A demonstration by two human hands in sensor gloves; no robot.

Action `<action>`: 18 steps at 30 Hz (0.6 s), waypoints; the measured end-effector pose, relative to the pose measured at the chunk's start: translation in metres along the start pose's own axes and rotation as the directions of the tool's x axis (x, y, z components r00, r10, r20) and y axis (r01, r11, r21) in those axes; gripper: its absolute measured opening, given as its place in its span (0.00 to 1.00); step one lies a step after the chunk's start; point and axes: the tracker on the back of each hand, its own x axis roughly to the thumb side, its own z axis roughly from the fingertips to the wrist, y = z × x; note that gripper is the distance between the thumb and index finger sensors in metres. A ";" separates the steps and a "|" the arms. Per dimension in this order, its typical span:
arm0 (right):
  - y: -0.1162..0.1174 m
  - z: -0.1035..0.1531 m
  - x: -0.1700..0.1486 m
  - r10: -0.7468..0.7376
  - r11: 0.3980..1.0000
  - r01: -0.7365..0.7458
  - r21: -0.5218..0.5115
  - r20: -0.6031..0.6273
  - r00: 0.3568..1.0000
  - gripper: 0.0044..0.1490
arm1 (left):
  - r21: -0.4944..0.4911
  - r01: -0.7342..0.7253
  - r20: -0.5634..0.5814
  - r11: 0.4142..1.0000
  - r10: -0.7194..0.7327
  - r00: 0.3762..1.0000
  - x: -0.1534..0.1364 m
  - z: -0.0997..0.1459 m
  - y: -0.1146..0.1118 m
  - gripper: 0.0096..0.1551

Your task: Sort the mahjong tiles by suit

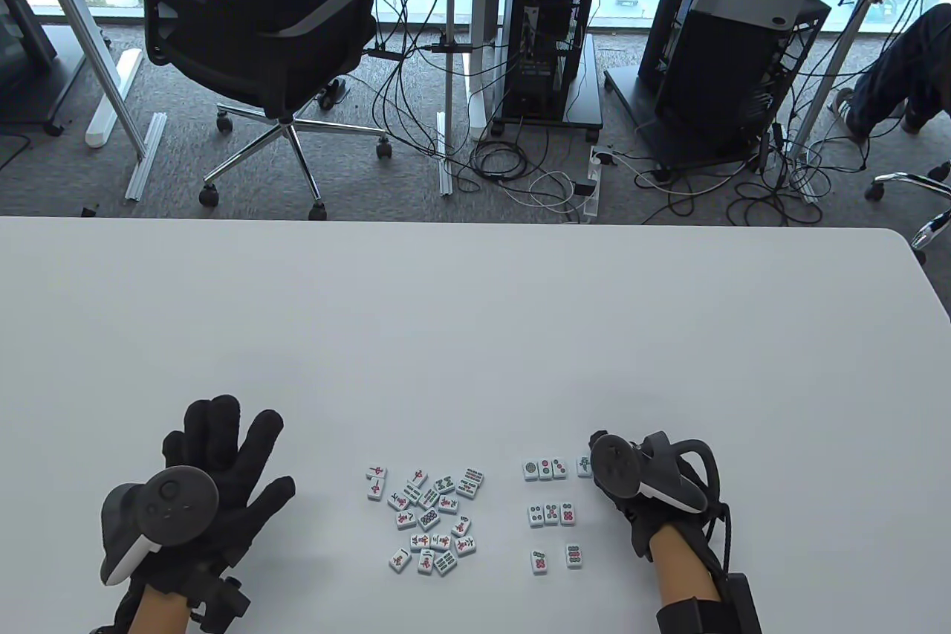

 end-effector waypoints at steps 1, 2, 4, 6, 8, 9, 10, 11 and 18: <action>0.001 0.000 0.001 0.001 1.000 -0.001 0.003 0.006 1.000 0.36 | -0.001 0.001 0.001 1.000 -0.001 1.000 0.000 0.000 0.000 0.48; 0.002 0.000 0.001 0.003 1.000 -0.003 0.003 0.008 1.000 0.35 | -0.001 0.002 0.001 1.000 -0.002 1.000 0.000 0.000 0.000 0.48; 0.003 -0.001 0.003 0.017 1.000 -0.017 0.000 0.011 1.000 0.35 | -0.001 0.001 0.002 1.000 -0.001 1.000 0.000 0.000 0.000 0.48; 0.004 -0.002 0.005 0.023 1.000 -0.023 0.008 0.009 1.000 0.35 | -0.001 0.001 0.002 1.000 -0.001 1.000 0.000 0.000 0.000 0.48; 0.005 -0.003 0.006 0.027 0.999 -0.027 0.016 0.006 1.000 0.35 | -0.003 0.002 0.001 1.000 -0.002 1.000 0.000 0.000 0.000 0.48; 0.006 -0.004 0.006 0.030 0.999 -0.030 0.020 0.005 1.000 0.35 | -0.004 0.002 0.001 1.000 -0.002 1.000 0.000 0.000 0.000 0.48; 0.006 -0.004 0.006 0.036 0.999 -0.036 0.026 0.002 0.999 0.35 | -0.004 0.002 0.001 1.000 -0.002 1.000 0.000 0.000 0.000 0.48; 0.007 -0.004 0.007 0.043 0.999 -0.043 0.027 0.000 0.999 0.35 | -0.003 0.002 0.001 1.000 -0.002 1.000 0.000 -0.001 0.000 0.48; 0.007 -0.006 0.010 0.072 0.996 -0.071 0.046 -0.016 0.997 0.34 | -0.003 0.001 0.004 1.000 -0.001 1.000 0.000 0.000 0.000 0.48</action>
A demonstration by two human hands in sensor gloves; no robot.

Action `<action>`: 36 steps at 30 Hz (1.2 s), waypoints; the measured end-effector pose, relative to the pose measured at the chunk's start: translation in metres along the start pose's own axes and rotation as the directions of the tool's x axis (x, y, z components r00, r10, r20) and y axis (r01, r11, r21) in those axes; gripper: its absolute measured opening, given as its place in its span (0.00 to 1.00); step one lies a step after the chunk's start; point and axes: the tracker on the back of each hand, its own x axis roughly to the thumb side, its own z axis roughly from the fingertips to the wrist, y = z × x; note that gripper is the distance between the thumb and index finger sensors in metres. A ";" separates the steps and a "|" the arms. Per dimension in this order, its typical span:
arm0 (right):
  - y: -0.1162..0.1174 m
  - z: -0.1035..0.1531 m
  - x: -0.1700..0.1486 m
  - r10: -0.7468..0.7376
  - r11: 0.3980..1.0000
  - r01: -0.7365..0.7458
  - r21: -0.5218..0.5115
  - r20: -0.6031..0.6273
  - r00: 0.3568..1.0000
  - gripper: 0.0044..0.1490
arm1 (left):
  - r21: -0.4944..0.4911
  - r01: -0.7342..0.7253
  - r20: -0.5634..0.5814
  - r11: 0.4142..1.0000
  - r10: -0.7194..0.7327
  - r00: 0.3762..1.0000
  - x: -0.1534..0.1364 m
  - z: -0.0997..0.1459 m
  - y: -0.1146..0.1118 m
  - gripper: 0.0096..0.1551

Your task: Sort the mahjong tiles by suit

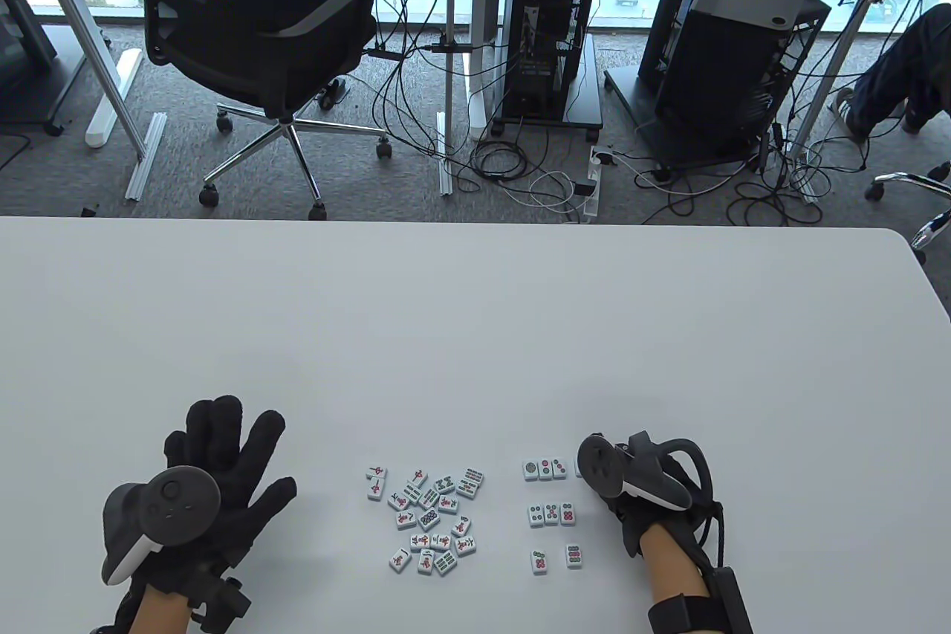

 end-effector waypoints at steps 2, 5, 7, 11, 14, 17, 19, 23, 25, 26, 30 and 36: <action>0.000 0.000 0.001 0.015 1.000 -0.015 0.009 -0.005 1.000 0.34 | 0.000 0.000 0.000 1.000 0.000 1.000 0.000 0.000 0.000 0.48; -0.001 0.001 0.003 0.038 0.999 -0.038 0.020 -0.011 0.999 0.36 | -0.001 0.000 0.001 1.000 0.000 1.000 0.000 0.000 0.000 0.48; -0.005 0.002 0.004 0.039 0.999 -0.038 0.009 -0.010 0.999 0.37 | 0.000 -0.002 0.003 1.000 0.002 1.000 0.000 0.000 0.000 0.48; -0.018 0.005 0.013 0.011 1.000 -0.011 -0.028 0.000 1.000 0.38 | 0.004 -0.004 0.007 1.000 0.004 1.000 0.000 0.000 0.000 0.48; -0.030 0.007 0.028 -0.028 0.997 0.031 -0.069 0.043 0.999 0.39 | 0.003 -0.003 0.009 1.000 0.003 1.000 0.000 0.000 0.000 0.48; -0.039 0.007 0.052 -0.067 0.992 0.078 -0.102 0.106 0.992 0.38 | 0.000 0.000 0.011 1.000 0.000 1.000 0.001 0.001 -0.001 0.48; -0.044 0.006 0.071 -0.073 0.989 0.092 -0.114 0.161 0.984 0.37 | -0.002 0.000 0.012 1.000 0.000 1.000 0.001 0.001 -0.001 0.48; -0.051 0.002 0.110 -0.057 0.988 0.093 -0.124 0.268 0.962 0.36 | 0.000 -0.004 0.014 1.000 0.004 1.000 0.001 0.001 -0.001 0.48; -0.053 0.001 0.127 -0.049 0.987 0.093 -0.134 0.302 0.952 0.35 | 0.001 -0.004 0.015 1.000 0.004 1.000 0.001 0.001 -0.001 0.48; -0.054 0.000 0.133 -0.044 0.987 0.091 -0.136 0.312 0.949 0.34 | 0.001 -0.006 0.016 1.000 0.006 1.000 0.001 0.001 -0.001 0.48; -0.053 -0.010 0.155 -0.003 0.987 0.050 -0.151 0.297 0.955 0.31 | 0.002 -0.009 0.020 1.000 0.009 1.000 0.001 0.001 -0.001 0.48; -0.047 -0.031 0.165 0.012 0.995 0.010 -0.103 0.204 0.979 0.29 | 0.005 -0.016 0.022 1.000 0.016 1.000 0.001 0.001 -0.001 0.48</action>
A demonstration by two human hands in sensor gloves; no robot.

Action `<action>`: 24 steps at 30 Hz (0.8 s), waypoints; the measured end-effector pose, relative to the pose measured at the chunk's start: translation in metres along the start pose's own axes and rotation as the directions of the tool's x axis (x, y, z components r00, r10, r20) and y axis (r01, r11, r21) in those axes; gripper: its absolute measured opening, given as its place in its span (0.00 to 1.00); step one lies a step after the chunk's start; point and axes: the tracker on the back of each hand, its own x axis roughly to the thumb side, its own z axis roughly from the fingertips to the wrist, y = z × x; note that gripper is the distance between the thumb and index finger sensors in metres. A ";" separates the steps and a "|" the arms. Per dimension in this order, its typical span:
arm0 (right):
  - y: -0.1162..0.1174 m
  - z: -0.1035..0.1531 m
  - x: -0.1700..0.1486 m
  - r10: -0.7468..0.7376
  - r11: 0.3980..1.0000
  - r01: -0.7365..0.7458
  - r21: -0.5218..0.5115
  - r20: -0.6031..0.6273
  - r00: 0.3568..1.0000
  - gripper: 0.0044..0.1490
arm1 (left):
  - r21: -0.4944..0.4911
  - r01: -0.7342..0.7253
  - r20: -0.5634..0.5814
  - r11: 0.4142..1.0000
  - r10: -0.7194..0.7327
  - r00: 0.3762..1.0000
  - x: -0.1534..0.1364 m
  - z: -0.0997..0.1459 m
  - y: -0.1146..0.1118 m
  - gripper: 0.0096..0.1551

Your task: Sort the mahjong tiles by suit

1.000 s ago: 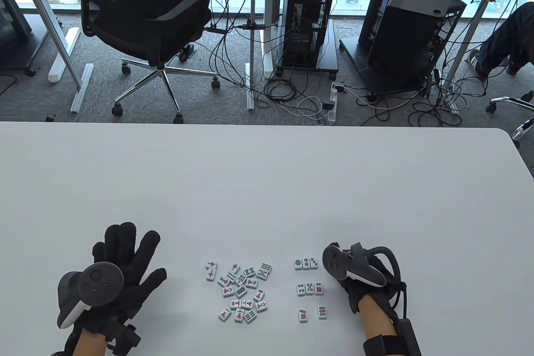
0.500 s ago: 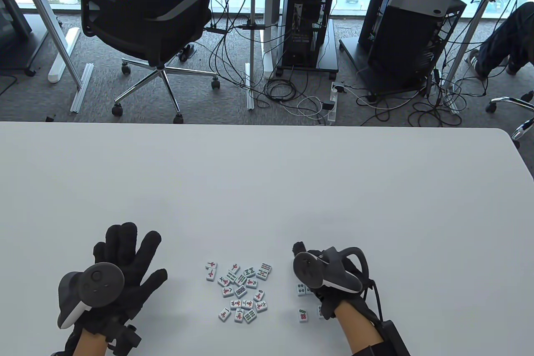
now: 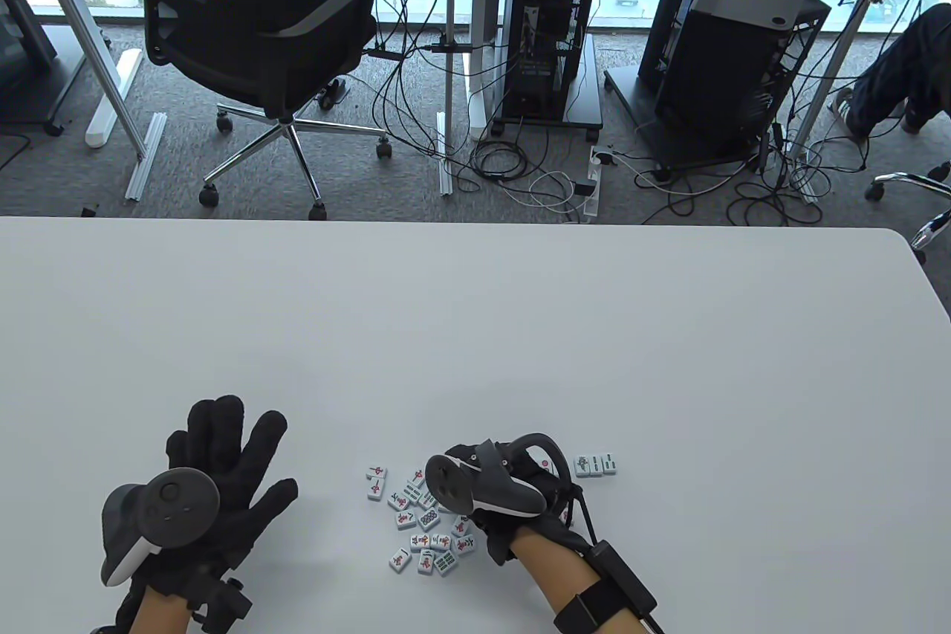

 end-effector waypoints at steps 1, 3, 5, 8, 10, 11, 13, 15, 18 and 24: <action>0.001 -0.002 0.001 0.004 1.000 -0.004 0.005 -0.012 1.000 0.29 | 0.000 0.000 0.001 1.000 0.000 1.000 0.000 0.000 0.000 0.48; 0.005 -0.008 0.003 0.028 0.999 -0.027 0.035 -0.035 0.999 0.29 | 0.001 -0.001 0.003 1.000 0.001 1.000 0.000 0.000 0.000 0.48; 0.008 -0.012 0.005 0.043 0.997 -0.040 0.066 -0.048 0.998 0.30 | 0.001 -0.002 0.004 1.000 0.002 1.000 0.000 0.000 0.000 0.48; 0.014 -0.016 0.008 0.075 0.991 -0.069 0.116 -0.053 0.996 0.30 | 0.002 -0.004 0.003 1.000 0.004 1.000 0.000 0.000 0.000 0.48; 0.014 -0.019 0.008 0.081 0.993 -0.075 0.096 -0.064 0.995 0.30 | 0.004 -0.005 0.003 1.000 0.005 1.000 0.000 0.000 0.000 0.48; 0.014 -0.021 0.007 0.088 0.993 -0.082 0.090 -0.068 0.994 0.30 | 0.005 -0.006 0.003 1.000 0.006 1.000 0.000 0.000 0.001 0.48; 0.014 -0.025 0.005 0.147 0.987 -0.142 0.072 -0.071 0.987 0.30 | 0.004 -0.006 0.003 1.000 0.006 1.000 0.000 0.000 0.000 0.48; 0.011 -0.027 0.004 0.169 0.984 -0.163 0.077 -0.074 0.983 0.32 | 0.003 -0.004 0.004 1.000 0.004 1.000 0.000 0.000 0.001 0.48; 0.008 -0.028 0.007 0.084 0.990 -0.075 0.119 -0.073 0.994 0.34 | 0.007 -0.007 0.003 1.000 0.007 1.000 -0.001 0.000 0.001 0.48; 0.014 -0.037 0.017 0.094 0.962 -0.065 0.265 -0.099 0.991 0.36 | 0.005 -0.005 0.002 1.000 0.005 1.000 -0.001 0.001 0.001 0.48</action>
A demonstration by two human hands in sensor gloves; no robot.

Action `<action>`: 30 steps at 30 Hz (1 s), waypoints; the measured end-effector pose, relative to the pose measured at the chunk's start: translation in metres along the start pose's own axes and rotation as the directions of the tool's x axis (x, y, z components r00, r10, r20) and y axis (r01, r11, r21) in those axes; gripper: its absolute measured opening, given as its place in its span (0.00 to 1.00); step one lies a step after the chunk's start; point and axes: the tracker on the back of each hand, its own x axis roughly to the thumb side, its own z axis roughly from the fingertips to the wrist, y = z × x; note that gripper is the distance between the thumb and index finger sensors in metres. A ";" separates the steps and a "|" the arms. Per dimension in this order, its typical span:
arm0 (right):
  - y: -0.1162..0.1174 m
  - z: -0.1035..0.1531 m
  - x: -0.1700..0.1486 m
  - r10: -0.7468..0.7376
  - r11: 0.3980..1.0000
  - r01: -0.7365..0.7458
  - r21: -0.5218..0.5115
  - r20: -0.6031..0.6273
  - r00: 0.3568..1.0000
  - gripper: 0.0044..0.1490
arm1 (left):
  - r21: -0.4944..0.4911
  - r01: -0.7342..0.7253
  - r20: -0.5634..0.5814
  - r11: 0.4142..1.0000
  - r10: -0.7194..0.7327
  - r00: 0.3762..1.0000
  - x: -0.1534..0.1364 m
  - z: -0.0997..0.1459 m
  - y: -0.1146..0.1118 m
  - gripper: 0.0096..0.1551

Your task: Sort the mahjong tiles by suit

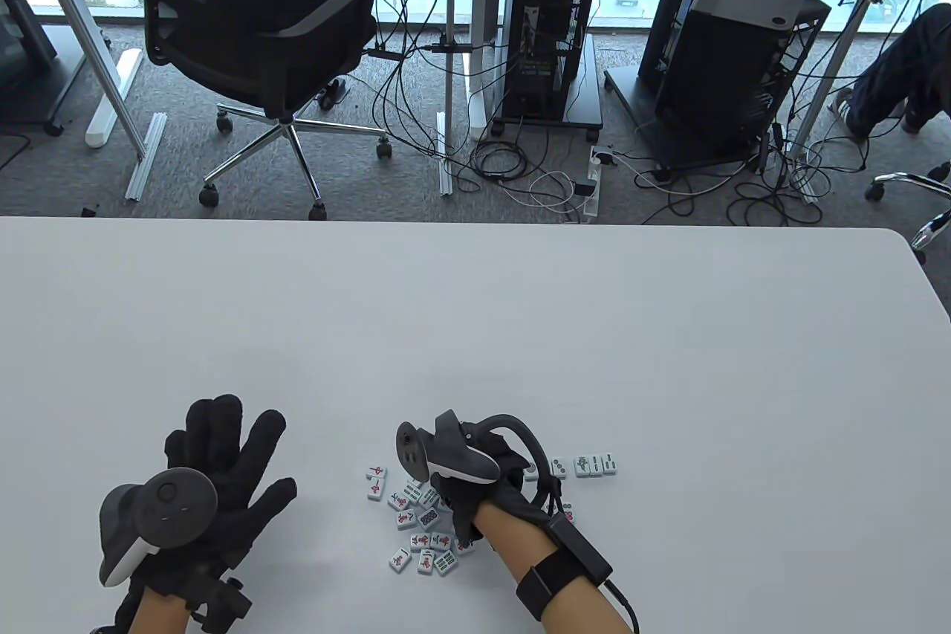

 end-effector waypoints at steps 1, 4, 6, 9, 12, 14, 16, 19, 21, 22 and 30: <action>0.002 -0.002 0.001 -0.004 1.000 0.004 0.021 -0.006 1.000 0.36 | -0.001 0.000 0.000 1.000 0.000 1.000 0.000 0.000 0.000 0.48; 0.003 -0.006 0.003 -0.040 0.998 0.041 0.038 -0.017 0.999 0.36 | -0.001 0.001 0.002 1.000 -0.001 1.000 0.000 0.000 0.000 0.48; 0.003 -0.007 0.001 -0.069 0.997 0.070 0.032 -0.009 0.998 0.36 | -0.001 0.000 0.004 1.000 0.000 1.000 0.000 0.000 0.000 0.48; 0.002 -0.004 -0.008 -0.110 0.994 0.110 -0.009 0.032 0.993 0.36 | -0.005 0.005 0.009 1.000 -0.005 1.000 0.001 0.000 -0.001 0.48; -0.006 0.013 -0.022 -0.151 0.975 0.160 -0.153 0.069 0.986 0.37 | -0.004 0.004 0.012 1.000 -0.004 1.000 0.002 0.000 -0.001 0.48; -0.014 0.028 -0.035 -0.146 0.963 0.162 -0.217 0.088 0.985 0.37 | -0.003 0.002 0.012 1.000 -0.002 1.000 0.002 0.000 -0.001 0.48; -0.020 0.044 -0.049 -0.130 0.951 0.155 -0.267 0.110 0.985 0.38 | -0.005 0.003 0.012 1.000 -0.002 1.000 0.002 0.000 -0.001 0.48; -0.024 0.072 -0.076 -0.134 0.941 0.164 -0.297 0.119 0.984 0.38 | -0.008 0.009 0.013 1.000 -0.009 1.000 0.002 0.000 -0.002 0.48; -0.021 0.092 -0.094 -0.137 0.940 0.163 -0.300 0.106 0.985 0.38 | -0.012 0.013 0.012 1.000 -0.013 1.000 0.002 0.000 -0.002 0.48; -0.018 0.100 -0.102 -0.133 0.944 0.157 -0.291 0.098 0.986 0.38 | -0.014 0.012 0.011 1.000 -0.012 1.000 0.002 0.000 -0.003 0.48; 0.035 0.147 -0.151 -0.095 0.982 0.093 -0.164 -0.007 0.995 0.38 | -0.036 0.030 0.006 0.999 -0.030 1.000 0.002 -0.001 -0.007 0.48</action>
